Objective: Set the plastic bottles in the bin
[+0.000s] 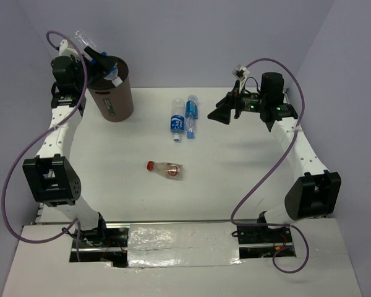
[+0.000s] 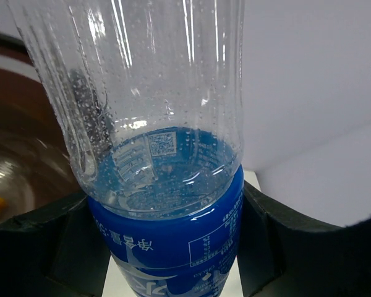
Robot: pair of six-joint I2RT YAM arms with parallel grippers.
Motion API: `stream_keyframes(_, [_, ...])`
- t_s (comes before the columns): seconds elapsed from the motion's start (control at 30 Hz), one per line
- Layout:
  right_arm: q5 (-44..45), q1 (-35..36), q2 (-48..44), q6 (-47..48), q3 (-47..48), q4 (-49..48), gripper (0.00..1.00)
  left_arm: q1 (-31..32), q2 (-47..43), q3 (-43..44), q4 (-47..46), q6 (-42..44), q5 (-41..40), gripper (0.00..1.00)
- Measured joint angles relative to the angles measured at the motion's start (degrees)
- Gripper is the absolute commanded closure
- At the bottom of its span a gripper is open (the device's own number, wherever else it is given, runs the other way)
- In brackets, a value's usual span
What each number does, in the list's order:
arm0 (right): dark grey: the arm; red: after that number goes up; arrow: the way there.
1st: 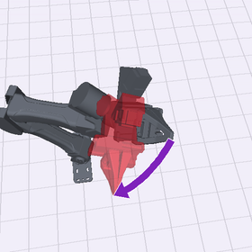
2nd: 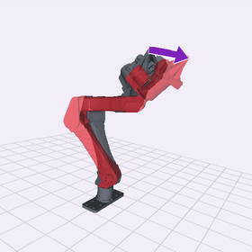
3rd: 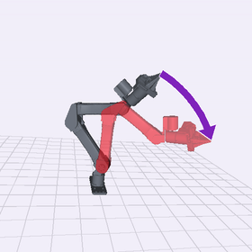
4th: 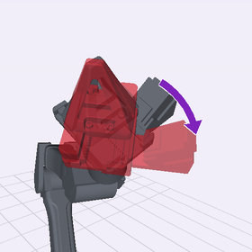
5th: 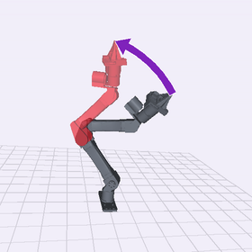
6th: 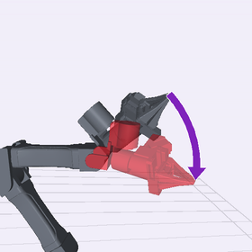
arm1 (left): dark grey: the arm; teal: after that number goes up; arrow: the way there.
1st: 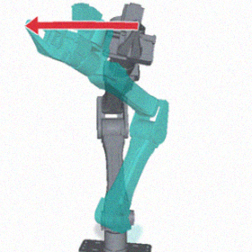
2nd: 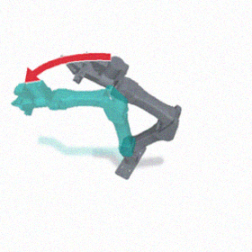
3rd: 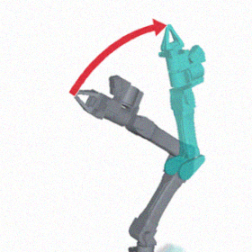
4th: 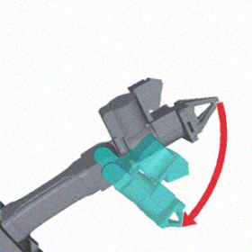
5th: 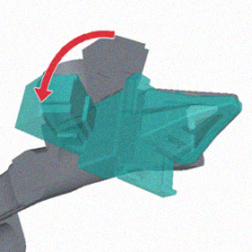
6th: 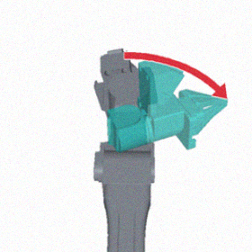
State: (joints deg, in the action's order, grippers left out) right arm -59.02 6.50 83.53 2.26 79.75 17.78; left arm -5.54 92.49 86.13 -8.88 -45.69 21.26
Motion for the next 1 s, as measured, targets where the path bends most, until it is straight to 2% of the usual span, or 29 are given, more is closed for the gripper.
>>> stream_keyframes(0.13, [0.1, 0.0, 0.0, 0.6, -2.2, 1.1, 0.0, -2.1, 5.9, 7.9, 1.4, 1.0, -3.1, 0.63])
stream_keyframes(0.2, [0.1, 0.0, -0.1, 0.9, -2.5, 1.6, 0.0, -2.2, 8.3, 10.6, 1.9, 2.6, -5.2, 0.53])
stream_keyframes(0.43, [0.5, 0.6, -0.1, 5.2, -2.5, 5.5, 0.0, -2.1, 13.8, 14.3, 1.4, 9.7, -12.9, 0.27])
stream_keyframes(0.63, [1.9, 3.1, -0.1, 9.9, -2.8, 9.3, 0.0, -1.8, 18.0, 17.6, 1.8, 14.5, -17.8, 0.1])
stream_keyframes(0.67, [2.4, 3.8, -0.1, 10.7, -3.0, 9.9, 0.0, -1.8, 18.7, 18.6, 2.6, 15.4, -18.2, 0.01])
stream_keyframes(1.0, [13.9, 16.5, 1.0, 16.5, -3.3, 13.6, 0.0, -0.5, 19.9, 21.8, 5.6, 18.7, -18.4, 0.0])
